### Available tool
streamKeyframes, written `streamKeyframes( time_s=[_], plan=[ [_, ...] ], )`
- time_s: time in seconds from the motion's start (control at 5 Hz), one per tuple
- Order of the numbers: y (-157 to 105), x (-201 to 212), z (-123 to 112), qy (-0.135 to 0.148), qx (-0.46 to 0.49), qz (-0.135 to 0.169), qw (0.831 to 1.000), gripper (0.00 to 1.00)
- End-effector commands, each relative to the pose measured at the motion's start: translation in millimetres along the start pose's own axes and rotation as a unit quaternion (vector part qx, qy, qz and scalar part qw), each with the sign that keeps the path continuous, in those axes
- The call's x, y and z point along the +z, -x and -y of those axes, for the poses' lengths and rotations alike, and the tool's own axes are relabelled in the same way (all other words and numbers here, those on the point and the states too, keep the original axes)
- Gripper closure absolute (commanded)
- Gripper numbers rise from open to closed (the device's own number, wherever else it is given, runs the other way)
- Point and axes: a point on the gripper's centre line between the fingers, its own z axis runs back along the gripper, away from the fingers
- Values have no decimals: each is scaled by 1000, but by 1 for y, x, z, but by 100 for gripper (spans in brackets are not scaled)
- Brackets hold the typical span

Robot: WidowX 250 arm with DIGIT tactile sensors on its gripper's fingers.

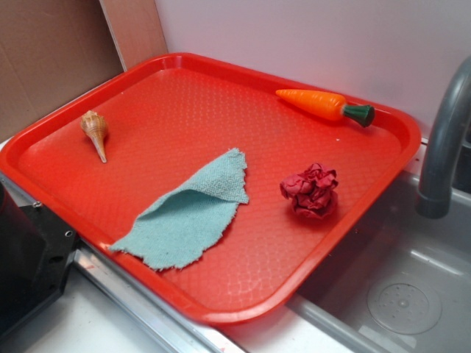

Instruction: Grab the shell.

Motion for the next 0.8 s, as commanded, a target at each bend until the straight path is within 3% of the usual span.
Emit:
streamKeyframes(
  time_s=[0.0, 0.4, 0.6],
  plan=[
    [0, 0, 0, 0, 0, 0, 1000, 0],
    [-11, -21, -24, 8, 163, 39, 986, 0],
    [-19, -57, -52, -11, 270, 66, 960, 0]
  ],
)
